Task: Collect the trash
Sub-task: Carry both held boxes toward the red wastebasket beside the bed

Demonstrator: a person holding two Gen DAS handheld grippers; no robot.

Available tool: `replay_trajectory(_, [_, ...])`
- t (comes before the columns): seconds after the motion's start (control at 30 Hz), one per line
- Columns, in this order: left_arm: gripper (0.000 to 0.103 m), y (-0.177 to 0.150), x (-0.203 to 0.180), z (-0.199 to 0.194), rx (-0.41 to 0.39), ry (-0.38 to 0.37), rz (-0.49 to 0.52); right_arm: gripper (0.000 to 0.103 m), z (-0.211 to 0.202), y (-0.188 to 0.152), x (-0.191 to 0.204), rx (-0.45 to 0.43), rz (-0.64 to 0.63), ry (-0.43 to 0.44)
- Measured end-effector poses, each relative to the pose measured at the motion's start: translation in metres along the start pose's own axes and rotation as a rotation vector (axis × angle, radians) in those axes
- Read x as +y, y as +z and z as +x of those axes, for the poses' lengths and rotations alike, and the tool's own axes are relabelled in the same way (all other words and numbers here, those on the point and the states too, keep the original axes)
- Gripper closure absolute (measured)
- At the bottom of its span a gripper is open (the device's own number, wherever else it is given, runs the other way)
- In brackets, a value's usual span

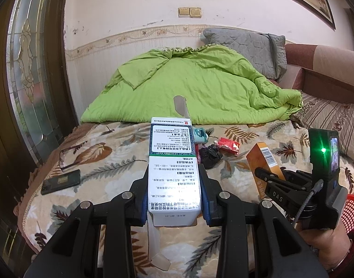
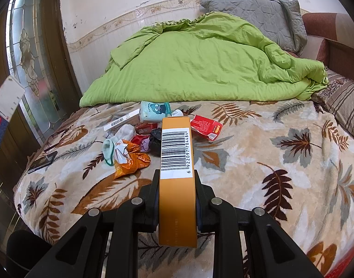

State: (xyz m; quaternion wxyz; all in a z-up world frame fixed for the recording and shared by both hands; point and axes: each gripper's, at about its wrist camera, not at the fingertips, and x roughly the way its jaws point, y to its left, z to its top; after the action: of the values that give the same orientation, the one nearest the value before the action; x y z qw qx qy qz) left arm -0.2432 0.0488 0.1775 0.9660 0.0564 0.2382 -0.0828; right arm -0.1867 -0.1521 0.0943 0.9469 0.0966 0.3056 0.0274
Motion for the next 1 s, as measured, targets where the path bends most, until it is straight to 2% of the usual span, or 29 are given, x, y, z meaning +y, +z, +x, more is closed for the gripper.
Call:
replay_trajectory(0.43, [0.07,-0.009,-0.001,0.038,0.035,-0.038,-0.034,0.078,-0.013,-0.001,-0.005,-0.023,0.03,0.053])
replay_trajectory(0.63, [0.07,-0.014,0.007,0.062,0.053,-0.065,-0.069,0.078,-0.007,-0.001,-0.005,-0.009,0.029,0.06])
replay_trajectory(1.0, [0.07,-0.026,0.022,0.092,0.066,-0.068,-0.097,0.078,0.004,-0.001,-0.003,0.02,0.025,0.06])
